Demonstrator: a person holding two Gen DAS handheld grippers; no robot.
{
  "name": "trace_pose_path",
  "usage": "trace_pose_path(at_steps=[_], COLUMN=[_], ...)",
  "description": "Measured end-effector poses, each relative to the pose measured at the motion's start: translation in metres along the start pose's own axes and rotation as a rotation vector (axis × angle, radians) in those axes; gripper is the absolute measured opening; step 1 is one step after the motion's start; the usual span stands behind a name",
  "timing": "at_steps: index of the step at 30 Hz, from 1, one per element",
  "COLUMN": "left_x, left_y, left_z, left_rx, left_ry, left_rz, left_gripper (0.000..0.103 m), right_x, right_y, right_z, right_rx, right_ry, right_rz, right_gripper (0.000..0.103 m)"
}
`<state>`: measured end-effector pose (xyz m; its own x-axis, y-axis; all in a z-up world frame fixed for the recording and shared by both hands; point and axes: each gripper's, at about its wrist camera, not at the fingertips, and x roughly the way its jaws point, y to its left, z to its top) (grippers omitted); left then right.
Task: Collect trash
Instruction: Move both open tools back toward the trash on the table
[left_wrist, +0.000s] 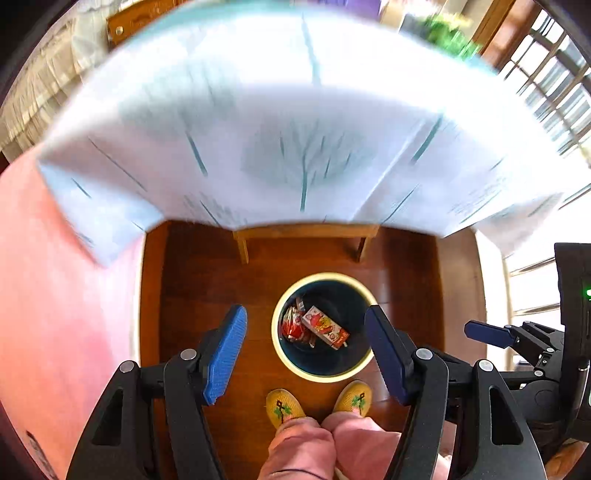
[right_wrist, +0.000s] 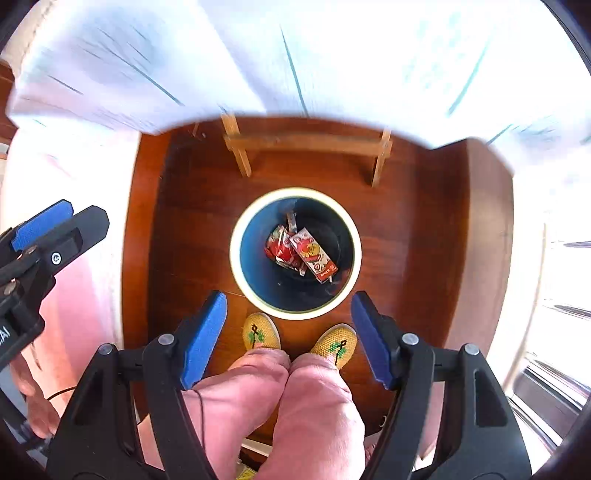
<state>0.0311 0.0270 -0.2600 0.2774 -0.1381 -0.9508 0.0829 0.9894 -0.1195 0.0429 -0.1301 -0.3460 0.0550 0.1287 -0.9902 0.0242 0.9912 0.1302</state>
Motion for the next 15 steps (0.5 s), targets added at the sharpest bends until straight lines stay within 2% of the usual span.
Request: trace_pose_path(at_steps=[6, 10, 15], left_x=[-0.107, -0.167, -0.223], left_y=[-0.013, -0.023, -0.030], left_z=[0.028, 0.047, 0.077], left_rx=[0.084, 0.148, 0.183], left_ry=[-0.096, -0.171, -0.260], left_rz=[-0.011, -0.012, -0.023], left_gripper=[0.069, 0.069, 0.070], right_x=[-0.108, -0.179, -0.257], right_y=[0.017, 0.024, 0.031], right_z=[-0.005, -0.004, 0.002], right_rx=[0.030, 0.060, 0.096], right_ry=[-0.110, -0.241, -0.421], right_rz=[-0.001, -0.020, -0.045], right_gripper=[0.067, 0.067, 0.068])
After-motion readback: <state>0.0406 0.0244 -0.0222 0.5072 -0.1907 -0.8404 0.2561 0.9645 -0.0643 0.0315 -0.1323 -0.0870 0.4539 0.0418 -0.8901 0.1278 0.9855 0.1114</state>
